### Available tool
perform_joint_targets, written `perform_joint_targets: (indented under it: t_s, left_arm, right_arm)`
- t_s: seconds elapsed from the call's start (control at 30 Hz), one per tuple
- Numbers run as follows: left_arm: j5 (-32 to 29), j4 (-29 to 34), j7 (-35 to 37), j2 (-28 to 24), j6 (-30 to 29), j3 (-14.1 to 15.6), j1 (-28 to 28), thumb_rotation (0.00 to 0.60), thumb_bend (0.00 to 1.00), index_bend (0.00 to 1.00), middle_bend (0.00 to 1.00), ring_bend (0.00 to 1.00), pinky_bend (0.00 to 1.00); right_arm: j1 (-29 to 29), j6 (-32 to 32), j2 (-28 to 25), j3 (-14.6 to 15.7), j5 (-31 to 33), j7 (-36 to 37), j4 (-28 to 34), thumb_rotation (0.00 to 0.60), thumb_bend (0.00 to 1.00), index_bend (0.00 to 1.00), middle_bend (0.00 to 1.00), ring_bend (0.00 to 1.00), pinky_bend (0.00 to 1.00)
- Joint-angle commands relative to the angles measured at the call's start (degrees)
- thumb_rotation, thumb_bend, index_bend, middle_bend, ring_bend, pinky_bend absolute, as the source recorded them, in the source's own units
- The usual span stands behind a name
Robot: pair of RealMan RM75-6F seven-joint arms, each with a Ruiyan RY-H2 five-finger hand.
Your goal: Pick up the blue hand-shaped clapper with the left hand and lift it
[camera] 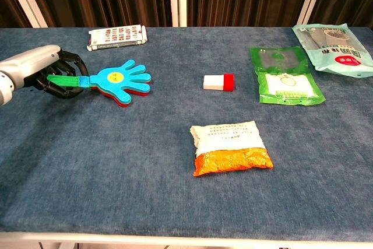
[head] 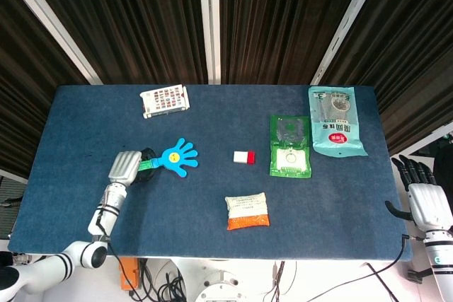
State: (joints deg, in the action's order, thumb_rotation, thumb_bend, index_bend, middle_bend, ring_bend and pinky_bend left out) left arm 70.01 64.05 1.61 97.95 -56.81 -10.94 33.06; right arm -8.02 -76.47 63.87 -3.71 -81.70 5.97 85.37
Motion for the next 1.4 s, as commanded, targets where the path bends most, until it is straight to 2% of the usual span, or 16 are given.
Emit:
perform_joint_targets:
  t_s: [0.03, 0.13, 0.23, 0.33, 0.4, 0.47, 0.5, 0.57, 0.63, 0.7, 0.87, 1.1, 1.2, 1.3, 1.4]
  left_arm:
    - [0.17, 0.18, 0.67, -0.19, 0.21, 0.08, 0.01, 0.600, 0.40, 0.39, 0.95, 0.95, 1.00]
    - [0.87, 0.10, 2.39, -0.38, 0.03, 0.13, -0.05, 0.600, 0.33, 0.25, 0.99, 0.97, 1.00]
    - [2.39, -0.73, 5.04, -0.25, -1.34, 0.18, -0.32, 0.600, 0.30, 0.16, 1.00, 0.99, 1.00]
    - [3.71, -1.96, 7.45, 0.20, -2.85, 0.18, -0.56, 0.600, 0.29, 0.14, 1.00, 1.00, 1.00]
    - [3.94, -2.36, 8.67, 0.30, -3.21, 0.04, -0.66, 0.600, 0.28, 0.16, 1.00, 1.00, 1.00]
    - [4.14, -2.51, 9.96, 0.41, -4.04, -0.35, -0.84, 0.600, 0.28, 0.26, 1.00, 1.00, 1.00]
    - [4.21, -2.55, 10.60, 0.49, -4.60, -0.59, -0.97, 0.600, 0.28, 0.38, 1.00, 1.00, 1.00]
    - [4.30, -2.39, 12.38, 0.47, -5.46, -1.04, -1.30, 0.600, 0.27, 0.68, 1.00, 1.00, 1.00]
    - [4.27, -2.21, 13.96, 0.45, -6.62, -1.71, -1.66, 0.600, 0.27, 0.91, 1.00, 1.00, 1.00]
    - [4.40, -1.79, 15.57, 0.18, -7.43, -2.16, -1.95, 0.600, 0.27, 0.99, 1.00, 1.00, 1.00]
    - [5.09, -0.09, 18.46, -1.40, -8.77, -2.80, -2.43, 0.600, 0.30, 1.00, 1.00, 1.00, 1.00]
    - [5.84, 0.56, 23.95, -1.18, -13.71, -4.82, -3.56, 0.600, 0.32, 1.00, 1.00, 1.00, 1.00]
    - [4.86, 2.51, 29.06, -1.64, -14.31, -6.37, -4.19, 0.600, 0.42, 1.00, 1.00, 1.00, 1.00]
    - [0.76, 8.91, 41.91, -3.41, -13.41, -10.97, -5.80, 0.600, 0.60, 1.00, 1.00, 1.00, 1.00]
    - [-3.68, 16.51, 60.29, -7.95, -8.77, -16.43, -8.14, 0.600, 0.66, 1.00, 1.00, 1.00, 1.00]
  right_arm:
    - [0.04, 0.04, 0.01, 0.01, 0.08, -0.05, 0.00, 0.600, 0.15, 0.00, 0.00, 0.00, 0.00]
    - [0.13, -0.11, -0.01, 0.00, 0.11, -0.19, 0.10, 0.600, 0.15, 0.00, 0.00, 0.00, 0.00]
    - [0.23, -0.27, -0.07, -0.03, 0.14, -0.35, 0.25, 0.600, 0.15, 0.00, 0.00, 0.00, 0.00]
    - [0.24, -0.11, -0.13, 0.02, 0.26, -0.72, 0.43, 0.600, 0.15, 0.00, 0.00, 0.00, 0.00]
    - [0.23, -0.10, -0.14, 0.00, 0.32, -0.95, 0.64, 0.600, 0.15, 0.00, 0.00, 0.00, 0.00]
    - [0.23, -0.11, -0.15, -0.06, 0.43, -1.24, 0.87, 0.600, 0.15, 0.00, 0.00, 0.00, 0.00]
    - [0.22, -0.08, -0.17, -0.07, 0.46, -1.37, 0.97, 0.600, 0.16, 0.00, 0.00, 0.00, 0.00]
    - [0.21, -0.02, -0.17, -0.07, 0.55, -1.67, 1.19, 0.600, 0.16, 0.00, 0.00, 0.00, 0.00]
    - [0.20, 0.03, -0.10, -0.06, 0.59, -1.89, 1.39, 0.600, 0.16, 0.00, 0.00, 0.00, 0.00]
    - [0.20, 0.07, -0.04, 0.01, 0.55, -2.08, 1.50, 0.600, 0.16, 0.00, 0.00, 0.00, 0.00]
    - [0.24, -0.15, -0.04, 0.03, 0.31, -2.29, 1.84, 0.600, 0.16, 0.00, 0.00, 0.00, 0.00]
    - [0.33, -0.52, -0.27, 0.01, 0.09, -2.57, 2.29, 0.600, 0.17, 0.00, 0.00, 0.00, 0.00]
    - [0.27, -0.47, -0.34, -0.01, 0.05, -2.79, 2.53, 0.600, 0.17, 0.00, 0.00, 0.00, 0.00]
    - [0.16, -0.42, -0.38, -0.03, -0.04, -3.03, 2.80, 0.600, 0.17, 0.00, 0.00, 0.00, 0.00]
    - [0.09, -0.28, -0.39, -0.03, 0.00, -3.18, 2.94, 0.600, 0.17, 0.00, 0.00, 0.00, 0.00]
